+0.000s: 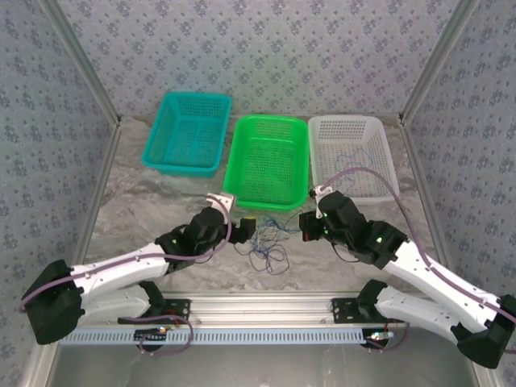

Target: Untangle the cables

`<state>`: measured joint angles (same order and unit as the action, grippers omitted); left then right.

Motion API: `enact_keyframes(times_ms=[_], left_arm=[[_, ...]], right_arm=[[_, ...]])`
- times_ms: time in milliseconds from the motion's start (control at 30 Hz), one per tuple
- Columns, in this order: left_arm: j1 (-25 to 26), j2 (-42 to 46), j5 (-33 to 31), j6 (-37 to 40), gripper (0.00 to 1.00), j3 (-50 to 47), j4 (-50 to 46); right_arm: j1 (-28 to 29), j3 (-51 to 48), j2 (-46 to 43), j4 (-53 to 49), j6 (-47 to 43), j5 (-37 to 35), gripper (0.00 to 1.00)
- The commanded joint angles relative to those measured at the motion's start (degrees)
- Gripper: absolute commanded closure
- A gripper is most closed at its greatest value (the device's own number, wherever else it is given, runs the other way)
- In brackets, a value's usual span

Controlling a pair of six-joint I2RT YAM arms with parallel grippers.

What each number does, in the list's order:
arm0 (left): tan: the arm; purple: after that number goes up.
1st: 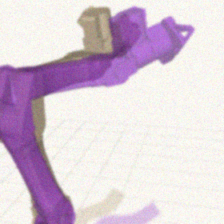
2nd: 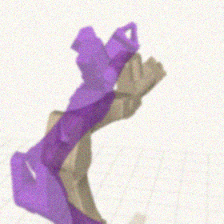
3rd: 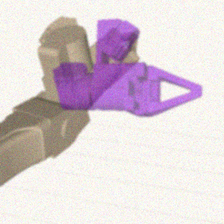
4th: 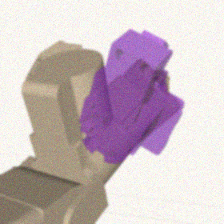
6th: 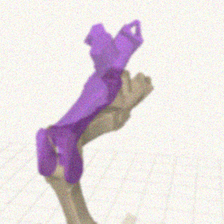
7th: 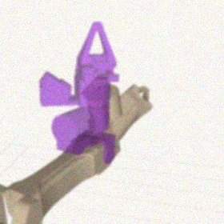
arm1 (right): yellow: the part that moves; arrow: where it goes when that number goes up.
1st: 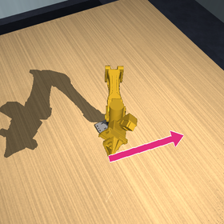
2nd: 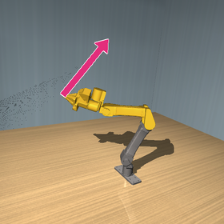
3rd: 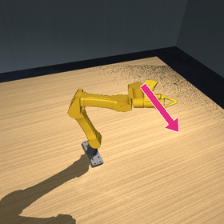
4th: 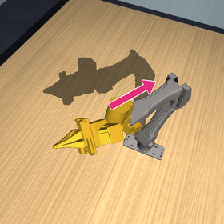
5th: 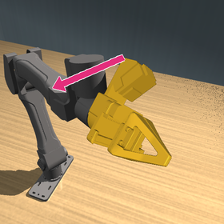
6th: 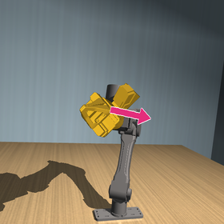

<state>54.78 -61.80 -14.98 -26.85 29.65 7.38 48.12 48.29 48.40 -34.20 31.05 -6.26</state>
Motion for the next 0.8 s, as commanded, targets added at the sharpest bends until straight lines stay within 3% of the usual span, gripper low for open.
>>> enact_keyframes(times_ms=[0, 367, 500, 767], left_arm=[[1.66, -3.08, 3.44, 2.0, 0.07, 3.12, 2.92], [5.72, -13.41, 3.82, 5.17, 0.07, 11.13, 4.32], [6.64, -14.48, 3.81, 6.52, 0.07, 11.66, 8.3], [6.81, -15.57, 6.01, 7.01, 0.07, 11.76, 12.4]], right_arm=[[0.33, 4.94, -1.19, -3.0, -4.14, -0.19, 1.0], [-0.03, 19.02, 1.78, -5.62, -9.52, 4.68, 1.0], [-0.29, 19.55, 3.0, -5.1, -9.08, 7.81, 1.0], [-0.87, 15.68, -0.22, -0.69, -8.03, 6.95, 1.0]])
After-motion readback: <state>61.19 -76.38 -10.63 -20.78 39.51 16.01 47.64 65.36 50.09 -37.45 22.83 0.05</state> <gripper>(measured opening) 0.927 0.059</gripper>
